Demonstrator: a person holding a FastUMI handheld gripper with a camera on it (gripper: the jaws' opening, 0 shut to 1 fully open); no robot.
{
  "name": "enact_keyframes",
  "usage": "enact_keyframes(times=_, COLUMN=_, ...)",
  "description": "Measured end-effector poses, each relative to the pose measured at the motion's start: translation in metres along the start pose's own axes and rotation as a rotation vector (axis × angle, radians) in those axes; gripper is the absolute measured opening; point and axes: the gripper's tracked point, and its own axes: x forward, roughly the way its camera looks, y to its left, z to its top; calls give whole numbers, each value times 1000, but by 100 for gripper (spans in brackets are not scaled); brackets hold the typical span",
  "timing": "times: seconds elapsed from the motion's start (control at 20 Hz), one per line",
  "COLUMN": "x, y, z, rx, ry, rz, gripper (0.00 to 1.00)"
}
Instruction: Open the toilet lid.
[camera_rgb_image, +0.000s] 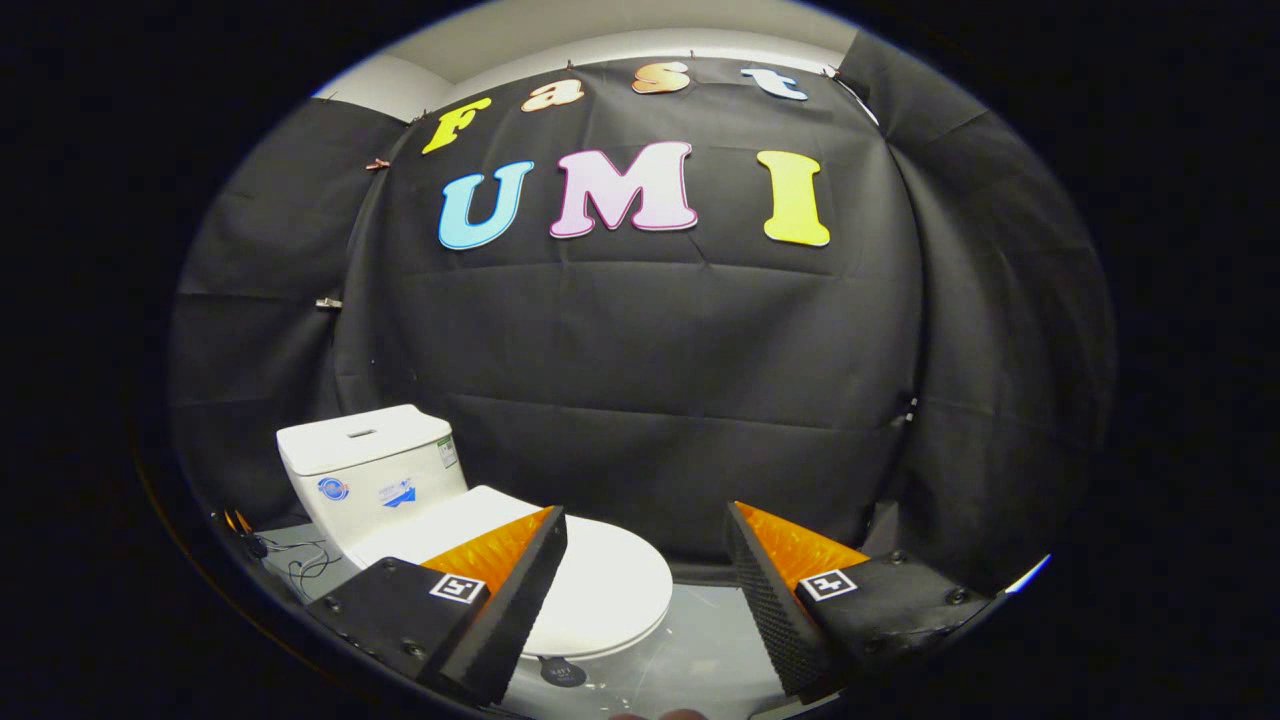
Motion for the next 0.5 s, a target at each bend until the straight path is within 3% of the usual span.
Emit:
enact_keyframes(times=0.2, x=4, y=11, z=-54, rx=109, ry=175, rz=41, gripper=99)
enact_keyframes(times=0.4, x=10, y=11, z=-73, rx=159, ry=238, rz=47, gripper=99)
enact_keyframes(times=0.5, x=10, y=9, z=-95, rx=259, ry=294, rz=55, gripper=99)
